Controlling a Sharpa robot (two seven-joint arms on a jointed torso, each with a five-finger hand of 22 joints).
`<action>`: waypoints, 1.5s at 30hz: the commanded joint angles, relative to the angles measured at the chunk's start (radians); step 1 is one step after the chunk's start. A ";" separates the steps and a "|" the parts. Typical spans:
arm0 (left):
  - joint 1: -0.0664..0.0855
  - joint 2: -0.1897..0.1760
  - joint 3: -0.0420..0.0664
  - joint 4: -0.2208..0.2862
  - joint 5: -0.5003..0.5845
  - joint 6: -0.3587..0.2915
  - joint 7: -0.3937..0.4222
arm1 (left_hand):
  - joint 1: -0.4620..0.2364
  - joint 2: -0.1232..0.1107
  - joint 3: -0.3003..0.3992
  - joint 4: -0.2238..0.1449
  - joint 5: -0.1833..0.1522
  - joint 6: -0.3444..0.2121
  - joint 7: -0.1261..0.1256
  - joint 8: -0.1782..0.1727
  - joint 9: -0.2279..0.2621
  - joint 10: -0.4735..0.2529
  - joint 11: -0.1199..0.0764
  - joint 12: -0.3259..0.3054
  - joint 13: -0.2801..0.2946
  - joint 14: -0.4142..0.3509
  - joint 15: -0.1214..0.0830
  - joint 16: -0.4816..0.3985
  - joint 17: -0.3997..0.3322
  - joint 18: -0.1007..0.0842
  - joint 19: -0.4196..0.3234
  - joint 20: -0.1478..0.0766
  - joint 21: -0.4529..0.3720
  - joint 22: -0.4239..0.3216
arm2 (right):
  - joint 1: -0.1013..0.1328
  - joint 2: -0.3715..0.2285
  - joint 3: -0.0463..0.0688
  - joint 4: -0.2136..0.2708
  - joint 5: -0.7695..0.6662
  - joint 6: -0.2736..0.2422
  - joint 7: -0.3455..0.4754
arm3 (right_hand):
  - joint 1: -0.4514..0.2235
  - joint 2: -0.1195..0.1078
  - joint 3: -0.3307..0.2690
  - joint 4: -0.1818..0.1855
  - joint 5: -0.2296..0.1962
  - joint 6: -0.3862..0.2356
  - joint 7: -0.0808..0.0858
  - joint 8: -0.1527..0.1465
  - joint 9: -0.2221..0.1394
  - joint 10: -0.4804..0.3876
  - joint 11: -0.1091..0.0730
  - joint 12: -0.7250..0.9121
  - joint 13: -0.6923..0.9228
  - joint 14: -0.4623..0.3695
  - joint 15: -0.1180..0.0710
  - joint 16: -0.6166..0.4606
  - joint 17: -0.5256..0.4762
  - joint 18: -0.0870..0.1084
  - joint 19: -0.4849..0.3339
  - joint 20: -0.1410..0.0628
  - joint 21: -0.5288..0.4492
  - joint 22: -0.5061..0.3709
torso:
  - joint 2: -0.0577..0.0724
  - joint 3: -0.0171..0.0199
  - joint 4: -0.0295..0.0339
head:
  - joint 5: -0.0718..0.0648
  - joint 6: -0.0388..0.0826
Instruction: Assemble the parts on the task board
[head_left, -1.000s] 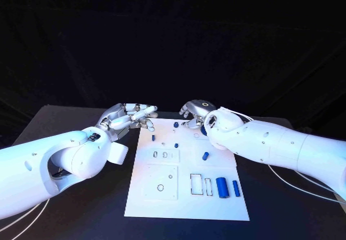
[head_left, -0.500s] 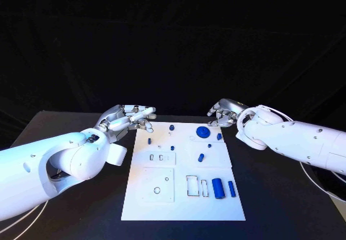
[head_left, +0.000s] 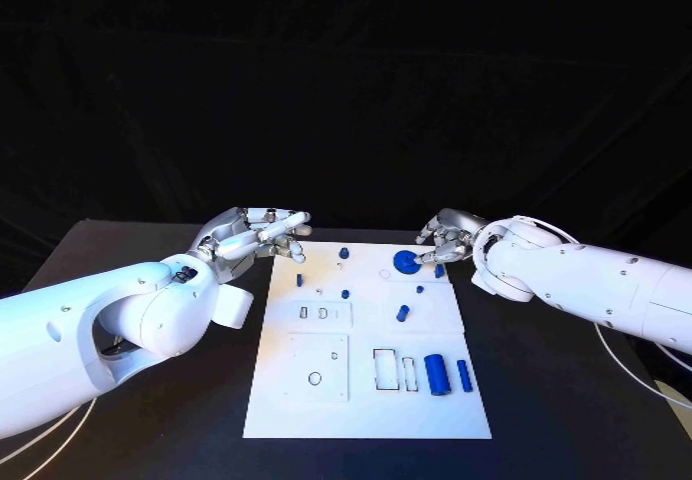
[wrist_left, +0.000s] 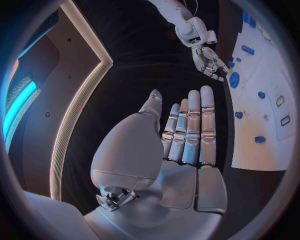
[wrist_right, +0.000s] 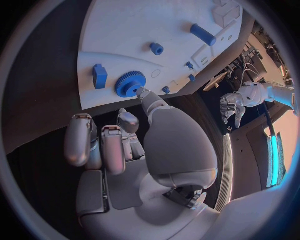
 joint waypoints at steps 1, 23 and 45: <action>0.001 0.002 0.001 0.000 0.004 0.019 0.005 | 0.002 0.010 -0.005 -0.002 -0.002 0.002 0.005 -0.004 -0.001 -0.006 0.002 -0.005 0.001 -0.007 0.000 -0.006 -0.001 0.008 -0.009 -0.001 0.005 0.001 | -0.005 0.005 0.000 -0.005 -0.007 0.034 -0.007 | 0.003 0.004 -0.010 0.002 0.003 -0.009 0.001 0.004 0.002 0.007 0.001 0.010 0.013 0.077 0.008 0.009 0.124 -0.012 0.009 0.003 0.004 0.003 | 0.002 0.0007 0.0016 | 0.000 -0.001; 0.001 0.002 0.001 -0.002 0.004 0.020 0.003 | 0.002 0.010 -0.005 -0.002 -0.002 0.002 0.005 -0.004 -0.001 -0.006 0.002 -0.005 0.001 -0.007 0.000 -0.006 -0.001 0.008 -0.009 -0.001 0.005 0.001 | -0.012 0.052 -0.004 -0.035 -0.068 0.022 -0.005 | 0.013 0.016 -0.018 0.010 0.006 -0.011 0.002 0.031 0.017 0.074 0.003 0.110 0.148 0.084 0.012 0.034 0.167 -0.016 0.020 0.007 0.018 0.026 | 0.003 0.0015 0.0013 | 0.002 -0.003; 0.001 0.001 0.001 -0.004 0.004 0.019 0.001 | 0.004 0.013 -0.004 -0.004 -0.002 0.002 0.005 -0.004 -0.001 -0.006 0.002 -0.005 0.001 -0.007 0.000 -0.008 -0.002 0.009 -0.012 0.000 0.007 0.002 | -0.023 0.065 -0.006 -0.055 -0.078 0.045 -0.005 | 0.021 0.033 -0.012 0.009 0.018 0.012 -0.002 0.060 0.031 0.096 0.000 0.149 0.202 0.088 0.011 0.047 0.188 -0.020 0.030 0.007 0.029 0.045 | 0.003 0.0020 0.0002 | 0.007 -0.012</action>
